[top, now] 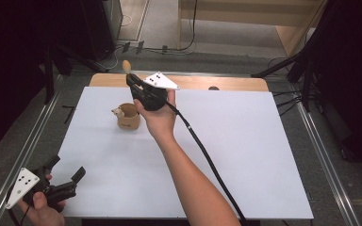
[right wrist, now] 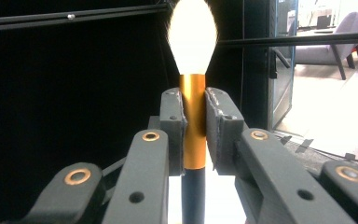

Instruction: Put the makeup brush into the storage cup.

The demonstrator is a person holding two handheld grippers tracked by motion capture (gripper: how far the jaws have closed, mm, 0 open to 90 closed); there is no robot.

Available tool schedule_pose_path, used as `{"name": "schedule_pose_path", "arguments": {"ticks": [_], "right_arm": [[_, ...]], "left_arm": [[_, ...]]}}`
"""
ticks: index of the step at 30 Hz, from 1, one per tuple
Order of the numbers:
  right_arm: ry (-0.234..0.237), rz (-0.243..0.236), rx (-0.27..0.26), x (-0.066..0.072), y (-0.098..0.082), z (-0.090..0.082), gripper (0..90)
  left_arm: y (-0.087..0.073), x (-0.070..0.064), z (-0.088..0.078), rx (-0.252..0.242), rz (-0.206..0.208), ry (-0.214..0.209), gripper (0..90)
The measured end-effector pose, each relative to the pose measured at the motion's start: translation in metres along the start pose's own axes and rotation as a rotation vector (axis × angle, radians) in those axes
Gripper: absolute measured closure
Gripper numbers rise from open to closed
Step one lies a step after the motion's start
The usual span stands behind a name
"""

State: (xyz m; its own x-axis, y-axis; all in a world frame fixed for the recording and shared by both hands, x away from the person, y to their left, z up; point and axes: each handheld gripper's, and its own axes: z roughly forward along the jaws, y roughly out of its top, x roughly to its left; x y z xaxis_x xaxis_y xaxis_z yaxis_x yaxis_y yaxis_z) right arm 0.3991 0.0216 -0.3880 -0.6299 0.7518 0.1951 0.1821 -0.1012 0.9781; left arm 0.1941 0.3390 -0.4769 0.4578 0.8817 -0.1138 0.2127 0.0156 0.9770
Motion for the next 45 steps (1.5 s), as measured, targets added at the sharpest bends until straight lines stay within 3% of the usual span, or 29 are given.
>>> {"name": "schedule_pose_path", "arguments": {"ticks": [12,15,27,45], "right_arm": [[0.014,-0.008,-0.017,0.006,-0.003,0.012,80.0],[0.02,0.013,-0.023,0.005,-0.006,0.015,79.9],[0.019,0.013,-0.034,0.003,-0.02,0.027,79.9],[0.008,-0.017,0.029,0.003,-0.046,0.038,79.8]], "left_arm": [[0.001,0.0,-0.001,-0.002,-0.004,-0.001,0.0],[0.001,0.001,-0.001,-0.005,-0.005,-0.001,0.0],[0.001,0.001,-0.001,-0.008,-0.01,-0.002,0.0],[0.0,0.002,-0.001,-0.008,-0.01,-0.005,0.0]]}}
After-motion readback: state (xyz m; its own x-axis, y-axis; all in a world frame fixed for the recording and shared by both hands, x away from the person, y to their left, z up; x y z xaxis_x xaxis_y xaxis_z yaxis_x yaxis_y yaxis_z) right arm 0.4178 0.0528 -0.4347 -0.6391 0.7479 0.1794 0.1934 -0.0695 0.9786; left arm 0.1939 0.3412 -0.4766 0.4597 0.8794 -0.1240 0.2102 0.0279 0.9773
